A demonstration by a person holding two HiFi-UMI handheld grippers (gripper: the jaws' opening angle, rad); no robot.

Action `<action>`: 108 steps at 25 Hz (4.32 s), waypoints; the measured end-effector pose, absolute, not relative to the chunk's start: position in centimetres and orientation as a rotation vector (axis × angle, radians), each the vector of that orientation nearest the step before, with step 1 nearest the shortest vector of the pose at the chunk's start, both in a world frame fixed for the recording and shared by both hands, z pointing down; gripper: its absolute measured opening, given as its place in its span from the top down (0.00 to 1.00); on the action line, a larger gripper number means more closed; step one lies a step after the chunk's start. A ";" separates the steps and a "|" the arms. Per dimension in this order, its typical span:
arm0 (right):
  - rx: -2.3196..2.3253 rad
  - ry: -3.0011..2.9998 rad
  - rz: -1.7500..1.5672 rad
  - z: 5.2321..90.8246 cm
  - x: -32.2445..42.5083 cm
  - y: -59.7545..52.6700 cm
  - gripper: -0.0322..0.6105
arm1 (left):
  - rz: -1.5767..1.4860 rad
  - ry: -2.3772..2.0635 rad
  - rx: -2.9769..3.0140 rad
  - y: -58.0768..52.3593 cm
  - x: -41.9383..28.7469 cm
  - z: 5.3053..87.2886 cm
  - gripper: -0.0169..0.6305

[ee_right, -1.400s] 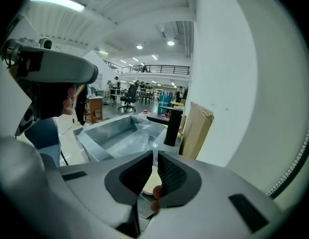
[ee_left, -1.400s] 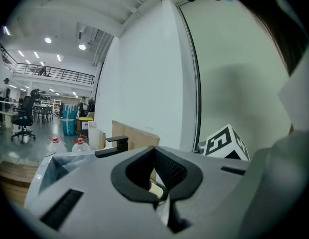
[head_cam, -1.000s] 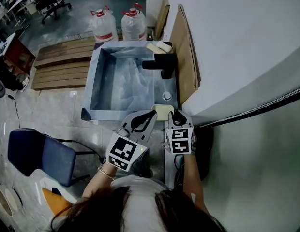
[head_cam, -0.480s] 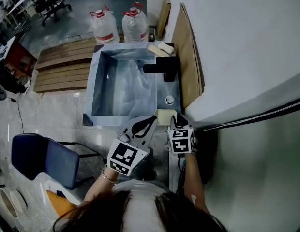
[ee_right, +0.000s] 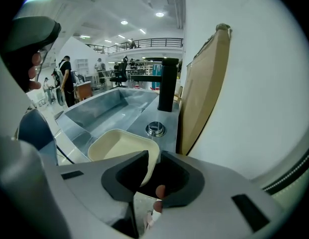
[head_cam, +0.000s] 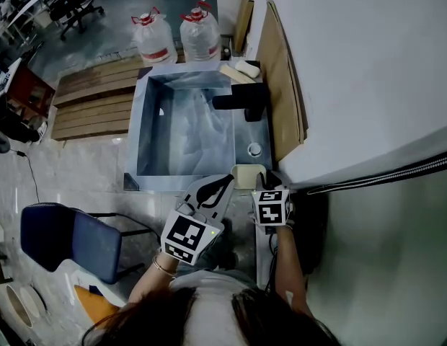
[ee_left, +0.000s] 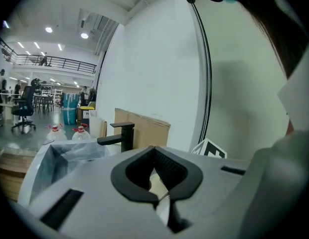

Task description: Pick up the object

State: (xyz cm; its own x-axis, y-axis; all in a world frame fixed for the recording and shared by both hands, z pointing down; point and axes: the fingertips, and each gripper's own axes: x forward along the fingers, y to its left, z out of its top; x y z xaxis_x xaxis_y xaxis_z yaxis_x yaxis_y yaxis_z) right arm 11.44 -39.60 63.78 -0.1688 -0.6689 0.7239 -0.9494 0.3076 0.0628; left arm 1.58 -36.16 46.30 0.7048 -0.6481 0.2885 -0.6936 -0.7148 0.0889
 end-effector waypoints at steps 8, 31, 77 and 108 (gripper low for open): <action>1.461 -1.891 0.610 64.8 11.6 -39.6 0.82 | 0.351 -1.101 2.705 -36.5 1.2 46.6 0.96; 1.642 -1.962 0.663 62.0 12.5 -37.9 0.90 | 0.322 -1.164 2.705 -33.9 0.7 45.3 0.96; 1.949 -2.192 0.345 46.7 13.5 -25.0 0.90 | 0.163 -1.303 2.804 -18.7 -0.7 38.3 0.96; 2.061 -2.355 0.085 37.6 13.3 -13.3 0.90 | 0.083 -1.388 2.831 -9.5 -2.1 36.0 0.96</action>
State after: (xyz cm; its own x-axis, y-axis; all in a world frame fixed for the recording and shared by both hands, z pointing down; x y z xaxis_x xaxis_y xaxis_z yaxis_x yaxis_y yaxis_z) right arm 13.33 -13.32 37.60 -0.1330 -0.9901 0.0439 -0.9907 0.1316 -0.0334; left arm -2.12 -9.46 35.96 0.6113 -0.7903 0.0415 -0.7896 -0.6126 -0.0346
